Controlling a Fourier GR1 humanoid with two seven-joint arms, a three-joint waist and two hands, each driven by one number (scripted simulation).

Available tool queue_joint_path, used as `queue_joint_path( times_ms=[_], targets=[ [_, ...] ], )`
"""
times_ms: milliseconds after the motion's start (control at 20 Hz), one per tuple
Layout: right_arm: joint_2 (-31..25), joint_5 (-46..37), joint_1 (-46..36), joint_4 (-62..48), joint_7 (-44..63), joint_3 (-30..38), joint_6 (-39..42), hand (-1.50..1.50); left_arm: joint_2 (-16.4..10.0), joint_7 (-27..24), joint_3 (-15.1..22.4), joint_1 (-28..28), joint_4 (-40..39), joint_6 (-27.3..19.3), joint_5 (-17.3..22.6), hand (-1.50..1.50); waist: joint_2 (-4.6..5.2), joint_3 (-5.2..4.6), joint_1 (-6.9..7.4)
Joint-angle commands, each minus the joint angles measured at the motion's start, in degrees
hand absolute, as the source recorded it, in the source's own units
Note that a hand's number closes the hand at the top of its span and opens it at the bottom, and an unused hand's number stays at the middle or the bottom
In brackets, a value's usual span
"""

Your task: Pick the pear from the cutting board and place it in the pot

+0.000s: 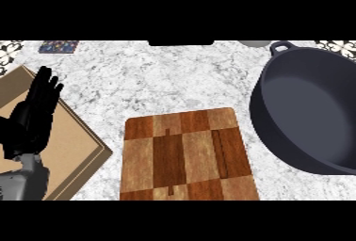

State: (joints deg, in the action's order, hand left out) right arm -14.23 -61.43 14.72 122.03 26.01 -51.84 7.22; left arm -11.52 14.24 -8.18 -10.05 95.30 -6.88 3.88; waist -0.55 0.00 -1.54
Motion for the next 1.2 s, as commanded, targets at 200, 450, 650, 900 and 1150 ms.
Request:
queue_joint_path(
  times_ms=[200,450,650,900,1150],
  targets=[
    [1.3,-6.6,1.9,20.3,3.7,5.8,-9.2,1.50,0.7,-1.5,0.3,0.2,-1.2,0.0,-0.4,0.00,0.18,-0.01,-0.01],
    [-1.0,-1.8,2.0,28.8,5.9,14.5,-6.0,1.50,-1.8,0.2,-2.2,-1.2,-0.9,1.9,2.0,0.00,0.44,-0.01,0.88],
    [0.1,4.6,0.0,27.7,6.0,23.5,-6.4,1.50,1.3,-0.5,1.2,0.3,1.2,-0.5,-0.9,0.00,0.56,0.03,1.37],
    [3.1,10.9,-2.8,22.8,4.1,30.4,-6.2,1.50,0.6,0.9,0.9,-3.5,-0.7,-0.3,-0.6,0.00,0.74,0.08,1.16],
    [5.6,17.5,-7.7,17.1,2.3,39.6,-4.4,1.50,0.5,2.2,0.9,-3.4,-0.6,-0.8,-1.0,0.00,0.78,0.15,1.61]
  ],
)
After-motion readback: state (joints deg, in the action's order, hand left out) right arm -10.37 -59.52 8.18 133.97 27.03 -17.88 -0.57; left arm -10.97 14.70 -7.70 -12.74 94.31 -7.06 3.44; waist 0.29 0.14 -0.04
